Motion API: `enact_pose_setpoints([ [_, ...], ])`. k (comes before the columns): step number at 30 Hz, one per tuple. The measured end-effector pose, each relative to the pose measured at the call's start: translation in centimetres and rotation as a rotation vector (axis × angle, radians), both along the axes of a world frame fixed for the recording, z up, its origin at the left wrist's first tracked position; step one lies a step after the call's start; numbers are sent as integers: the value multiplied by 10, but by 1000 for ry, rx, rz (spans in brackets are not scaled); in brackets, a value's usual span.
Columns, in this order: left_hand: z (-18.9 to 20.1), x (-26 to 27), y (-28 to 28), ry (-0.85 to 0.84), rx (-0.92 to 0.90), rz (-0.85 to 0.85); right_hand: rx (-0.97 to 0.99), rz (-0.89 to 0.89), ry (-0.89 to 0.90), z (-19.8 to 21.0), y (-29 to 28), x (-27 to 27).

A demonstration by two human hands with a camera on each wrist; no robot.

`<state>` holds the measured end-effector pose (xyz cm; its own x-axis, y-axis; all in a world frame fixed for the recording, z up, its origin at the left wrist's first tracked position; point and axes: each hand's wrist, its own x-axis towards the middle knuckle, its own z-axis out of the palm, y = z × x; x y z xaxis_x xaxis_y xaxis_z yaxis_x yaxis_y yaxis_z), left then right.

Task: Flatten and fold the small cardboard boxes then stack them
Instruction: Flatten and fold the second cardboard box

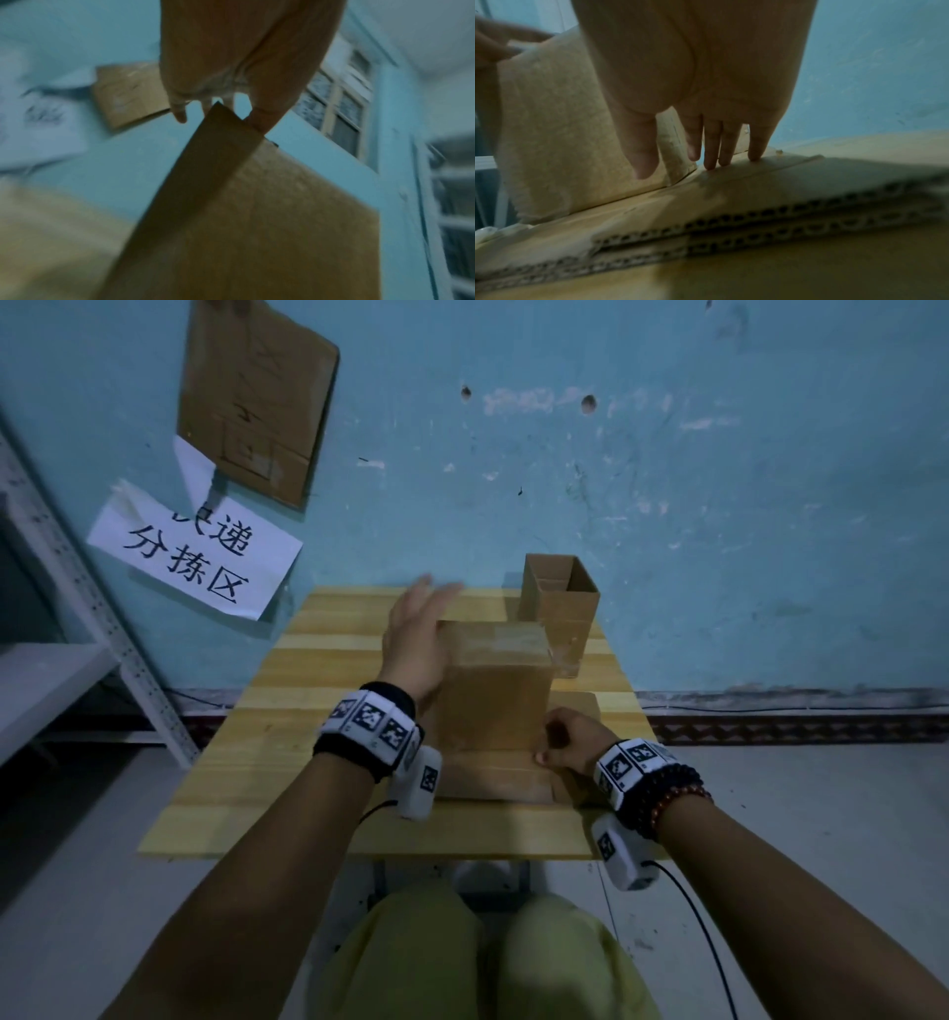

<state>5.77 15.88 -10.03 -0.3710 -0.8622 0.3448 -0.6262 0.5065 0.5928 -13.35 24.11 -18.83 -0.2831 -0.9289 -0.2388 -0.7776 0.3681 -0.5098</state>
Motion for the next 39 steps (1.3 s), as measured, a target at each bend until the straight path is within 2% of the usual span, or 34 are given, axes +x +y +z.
enact_pose_setpoints([
  [1,2,-4,1,-122,-70,-67,1,-2,5,0,0,1],
  [3,5,-13,3,-295,-47,-160,10,1,25,0,0,3],
  [7,8,-24,1,-466,-56,-167,-77,-20,53,9,-2,-1],
  [11,5,-27,1,-459,-96,-191,-538,-197,-70,42,-9,-7],
  [13,5,-27,1,-422,-91,-222,-715,-192,-58,71,-13,-2],
  [14,5,-27,1,-408,-89,-233,-754,-132,-45,85,-16,2],
  [16,3,-27,-1,-378,-80,-239,-716,43,22,103,-27,9],
  [18,2,-28,-5,-347,-52,-222,-563,206,152,107,-39,15],
  [20,1,-27,-9,-320,-10,-201,-476,259,210,100,-49,18],
  [23,1,-25,-11,-304,41,-198,-485,213,154,91,-55,21],
  [30,-2,-27,-13,-334,-26,-200,-381,233,166,90,-65,21],
  [39,-7,-28,-18,-321,-39,-192,-422,198,142,87,-64,24],
])
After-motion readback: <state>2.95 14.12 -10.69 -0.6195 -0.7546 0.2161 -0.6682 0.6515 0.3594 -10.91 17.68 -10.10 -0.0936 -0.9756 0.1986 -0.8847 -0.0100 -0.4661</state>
